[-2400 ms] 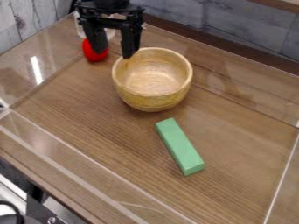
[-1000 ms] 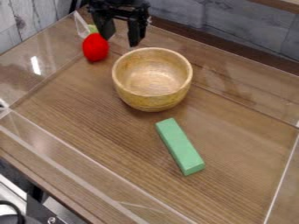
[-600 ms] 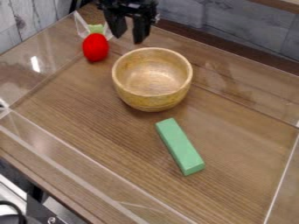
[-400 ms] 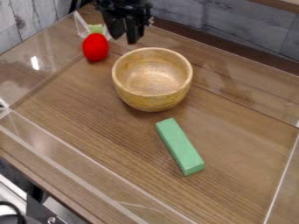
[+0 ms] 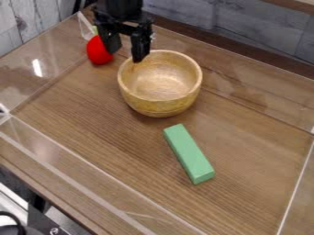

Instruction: Move the red fruit to the left

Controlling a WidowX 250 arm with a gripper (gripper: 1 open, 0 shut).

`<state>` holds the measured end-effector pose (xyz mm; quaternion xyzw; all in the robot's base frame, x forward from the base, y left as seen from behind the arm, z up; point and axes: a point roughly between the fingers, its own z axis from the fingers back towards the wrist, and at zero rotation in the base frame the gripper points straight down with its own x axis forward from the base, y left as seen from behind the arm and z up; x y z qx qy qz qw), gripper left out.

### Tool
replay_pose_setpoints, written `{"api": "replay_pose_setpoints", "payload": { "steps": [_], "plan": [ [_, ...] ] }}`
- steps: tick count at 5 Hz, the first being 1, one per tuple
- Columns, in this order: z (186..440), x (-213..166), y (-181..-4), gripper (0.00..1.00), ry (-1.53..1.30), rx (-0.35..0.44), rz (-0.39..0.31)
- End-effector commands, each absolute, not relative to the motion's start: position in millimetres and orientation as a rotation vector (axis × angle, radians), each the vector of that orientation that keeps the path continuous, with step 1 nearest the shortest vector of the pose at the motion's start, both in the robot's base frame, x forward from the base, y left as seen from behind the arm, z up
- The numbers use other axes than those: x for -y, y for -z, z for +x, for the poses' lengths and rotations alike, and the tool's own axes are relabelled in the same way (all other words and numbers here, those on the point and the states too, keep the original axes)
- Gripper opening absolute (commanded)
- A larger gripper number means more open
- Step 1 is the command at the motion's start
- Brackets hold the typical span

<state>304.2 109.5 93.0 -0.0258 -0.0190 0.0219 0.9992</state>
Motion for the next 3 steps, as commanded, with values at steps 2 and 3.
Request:
{"api": "replay_pose_setpoints", "payload": {
  "steps": [2,3],
  "plan": [
    [318,-95,-141.1,1.0,-0.135,0.136,0.004],
    [319,-94,-137.4,1.0,-0.197,0.137,0.013]
  ]
}}
